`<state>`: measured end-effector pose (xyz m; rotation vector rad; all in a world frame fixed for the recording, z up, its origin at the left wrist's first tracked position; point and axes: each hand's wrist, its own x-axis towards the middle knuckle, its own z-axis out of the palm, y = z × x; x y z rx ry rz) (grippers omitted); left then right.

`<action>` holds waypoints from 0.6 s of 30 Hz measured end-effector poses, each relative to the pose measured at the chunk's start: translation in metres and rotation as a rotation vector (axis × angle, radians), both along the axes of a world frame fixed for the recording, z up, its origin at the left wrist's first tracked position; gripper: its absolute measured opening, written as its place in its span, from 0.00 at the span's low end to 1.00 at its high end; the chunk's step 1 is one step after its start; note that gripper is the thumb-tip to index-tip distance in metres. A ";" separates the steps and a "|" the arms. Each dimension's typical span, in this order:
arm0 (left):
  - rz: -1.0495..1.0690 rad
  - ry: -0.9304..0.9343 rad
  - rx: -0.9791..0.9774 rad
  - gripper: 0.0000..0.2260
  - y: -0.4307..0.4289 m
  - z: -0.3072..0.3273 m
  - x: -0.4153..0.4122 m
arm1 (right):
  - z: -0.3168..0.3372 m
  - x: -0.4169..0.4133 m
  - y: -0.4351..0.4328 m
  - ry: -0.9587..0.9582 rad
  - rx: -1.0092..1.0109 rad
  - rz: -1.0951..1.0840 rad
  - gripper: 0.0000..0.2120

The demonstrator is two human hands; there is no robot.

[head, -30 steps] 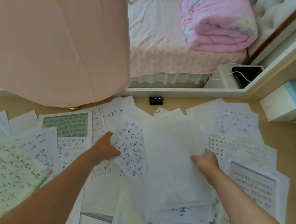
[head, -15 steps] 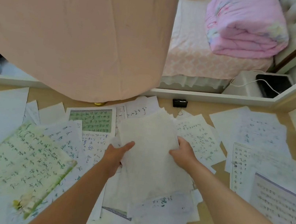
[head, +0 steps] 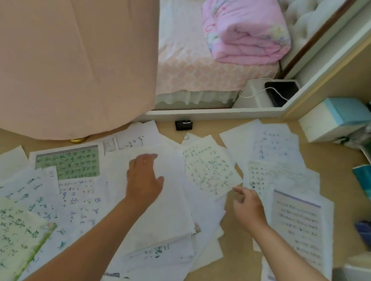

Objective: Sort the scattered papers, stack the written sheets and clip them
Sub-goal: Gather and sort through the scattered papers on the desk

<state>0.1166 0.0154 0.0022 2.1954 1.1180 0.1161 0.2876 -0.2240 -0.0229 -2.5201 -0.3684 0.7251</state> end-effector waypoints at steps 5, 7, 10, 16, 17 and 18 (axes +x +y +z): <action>-0.364 0.059 -0.345 0.24 -0.086 0.012 0.087 | 0.018 0.034 -0.086 -0.100 -0.096 -0.199 0.20; -0.437 0.135 -0.430 0.24 -0.116 0.010 0.109 | 0.021 0.044 -0.113 -0.119 -0.159 -0.222 0.20; -0.439 0.205 -0.562 0.27 -0.166 0.004 0.140 | 0.019 0.062 -0.152 -0.070 -0.311 -0.232 0.24; -0.273 0.239 -0.545 0.27 -0.230 -0.006 0.177 | -0.011 0.073 -0.170 0.148 -0.348 -0.113 0.32; -0.222 0.225 -0.522 0.27 -0.234 -0.006 0.182 | -0.013 0.072 -0.165 0.104 -0.342 -0.051 0.31; -0.161 0.207 -0.524 0.27 -0.238 -0.005 0.185 | -0.014 0.071 -0.161 0.051 -0.318 0.002 0.31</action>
